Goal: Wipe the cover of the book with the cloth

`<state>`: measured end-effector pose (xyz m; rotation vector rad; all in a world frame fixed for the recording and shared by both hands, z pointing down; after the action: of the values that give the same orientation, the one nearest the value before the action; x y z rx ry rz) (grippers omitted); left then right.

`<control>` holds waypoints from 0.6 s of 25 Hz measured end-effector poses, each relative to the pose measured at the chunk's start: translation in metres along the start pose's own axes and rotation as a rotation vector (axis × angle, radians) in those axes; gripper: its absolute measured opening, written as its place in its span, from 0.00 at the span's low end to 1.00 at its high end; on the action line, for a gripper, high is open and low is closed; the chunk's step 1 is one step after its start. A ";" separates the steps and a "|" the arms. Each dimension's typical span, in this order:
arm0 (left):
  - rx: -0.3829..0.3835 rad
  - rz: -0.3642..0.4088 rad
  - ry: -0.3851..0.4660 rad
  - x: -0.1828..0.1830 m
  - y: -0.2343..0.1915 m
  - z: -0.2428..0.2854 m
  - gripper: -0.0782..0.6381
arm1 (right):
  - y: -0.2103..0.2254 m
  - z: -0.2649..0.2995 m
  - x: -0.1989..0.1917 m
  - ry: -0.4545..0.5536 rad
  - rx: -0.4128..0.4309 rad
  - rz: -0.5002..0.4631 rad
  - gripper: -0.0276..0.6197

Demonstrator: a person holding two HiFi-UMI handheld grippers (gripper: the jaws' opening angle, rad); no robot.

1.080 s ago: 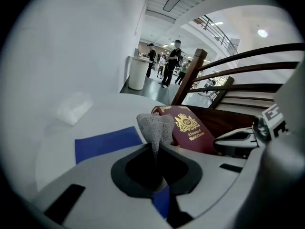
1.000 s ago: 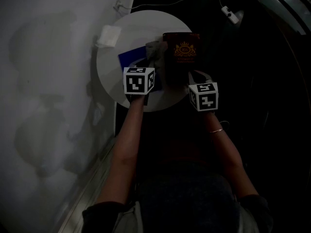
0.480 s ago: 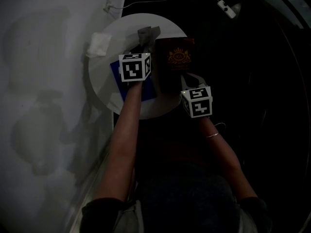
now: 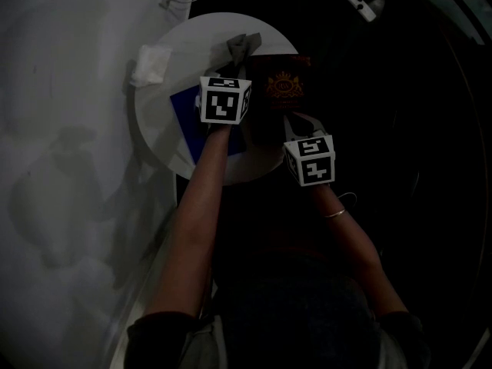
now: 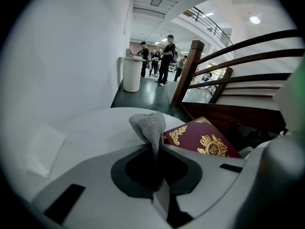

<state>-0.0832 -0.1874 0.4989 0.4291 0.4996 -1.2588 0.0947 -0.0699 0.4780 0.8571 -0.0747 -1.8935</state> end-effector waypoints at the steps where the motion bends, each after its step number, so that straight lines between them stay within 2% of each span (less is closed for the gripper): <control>1: -0.007 0.007 0.000 -0.001 0.001 -0.001 0.16 | 0.000 0.000 0.000 -0.003 -0.001 -0.001 0.09; 7: -0.024 0.045 0.012 -0.012 0.010 -0.007 0.16 | 0.002 0.001 -0.003 0.014 -0.009 -0.021 0.09; 15: -0.058 0.071 -0.022 -0.039 0.022 -0.029 0.16 | 0.000 0.001 -0.004 0.027 -0.032 -0.021 0.09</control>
<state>-0.0739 -0.1341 0.4985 0.3808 0.4968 -1.1763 0.0954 -0.0672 0.4806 0.8647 -0.0187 -1.8972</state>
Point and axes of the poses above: the fingertips, and each gripper's own axes: z forward along the fingers, y to its right, x out of its top, the point moved 10 cm from there along -z, backward along the fingers, and after that the axes turned 15 degrees about x, right-handed, at the moved point
